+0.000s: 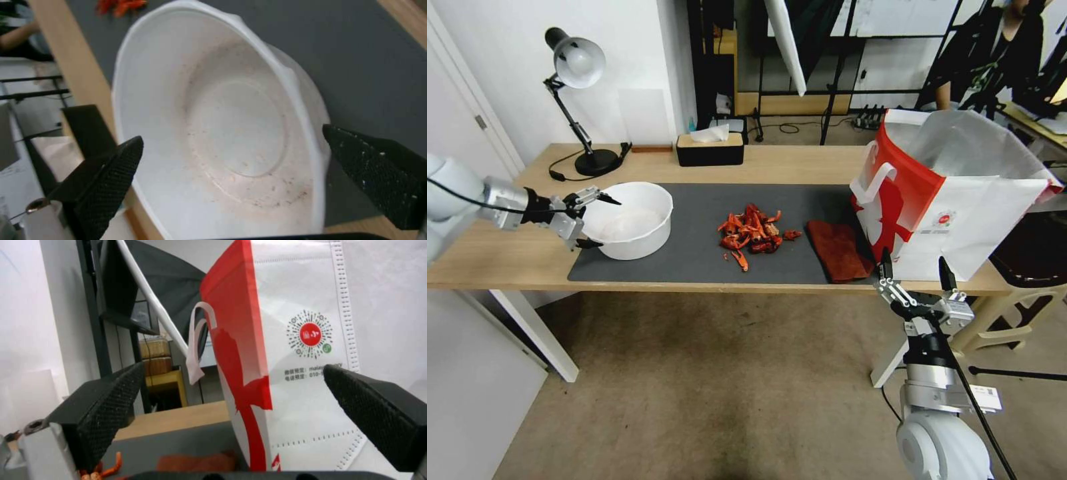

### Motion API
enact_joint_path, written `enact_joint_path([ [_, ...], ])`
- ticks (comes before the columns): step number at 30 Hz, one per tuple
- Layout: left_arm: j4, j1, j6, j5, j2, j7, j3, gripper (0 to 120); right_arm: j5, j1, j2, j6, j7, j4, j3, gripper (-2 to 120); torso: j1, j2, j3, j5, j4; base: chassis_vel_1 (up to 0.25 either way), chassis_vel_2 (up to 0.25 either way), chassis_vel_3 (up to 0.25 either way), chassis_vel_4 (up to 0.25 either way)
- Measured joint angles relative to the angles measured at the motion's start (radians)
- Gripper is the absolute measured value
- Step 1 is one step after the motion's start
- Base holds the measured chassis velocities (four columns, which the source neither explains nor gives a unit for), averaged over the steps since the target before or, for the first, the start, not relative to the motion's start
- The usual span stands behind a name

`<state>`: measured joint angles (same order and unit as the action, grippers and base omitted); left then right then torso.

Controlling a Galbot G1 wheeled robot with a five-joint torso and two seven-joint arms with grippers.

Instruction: Sweep shrimp from table into container with towel, then put container into takeout bag.

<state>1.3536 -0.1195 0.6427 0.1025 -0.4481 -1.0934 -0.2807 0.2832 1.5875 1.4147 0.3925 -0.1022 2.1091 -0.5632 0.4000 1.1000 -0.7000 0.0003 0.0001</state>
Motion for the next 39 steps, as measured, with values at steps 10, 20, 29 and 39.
enact_joint_path([
  [10, -0.076, 0.125, 0.01, 0.014, -0.056, -0.13, -0.132, 99, 0.003, -0.013, 0.005, 0.0, -0.004, -0.012, 0.0, 100, 0.0, 0.0, 0.0, -0.0003, 0.0001, 0.0, 0.0, 0.0, 0.0],
  [20, -0.125, 0.18, 0.03, 0.042, -0.109, -0.2, -0.172, 100, 0.004, -0.015, 0.009, -0.002, -0.008, -0.013, -0.003, 100, 0.0, 0.0, 0.0, -0.0002, 0.0001, 0.0, 0.0, 0.0, 0.0],
  [29, -0.13, 0.18, 0.03, 0.042, -0.108, -0.241, -0.171, 97, 0.005, -0.01, 0.015, 0.0, -0.009, -0.008, -0.003, 100, 0.0, 0.0, 0.0, -0.0002, 0.0, 0.0, 0.0, 0.0, 0.0],
  [39, -0.141, 0.178, 0.029, 0.04, -0.12, -0.288, -0.168, 81, 0.003, -0.012, 0.017, 0.002, -0.011, -0.005, -0.002, 100, 0.0, 0.0, 0.0, -0.0003, 0.0, 0.0, 0.0, 0.0, 0.0],
])
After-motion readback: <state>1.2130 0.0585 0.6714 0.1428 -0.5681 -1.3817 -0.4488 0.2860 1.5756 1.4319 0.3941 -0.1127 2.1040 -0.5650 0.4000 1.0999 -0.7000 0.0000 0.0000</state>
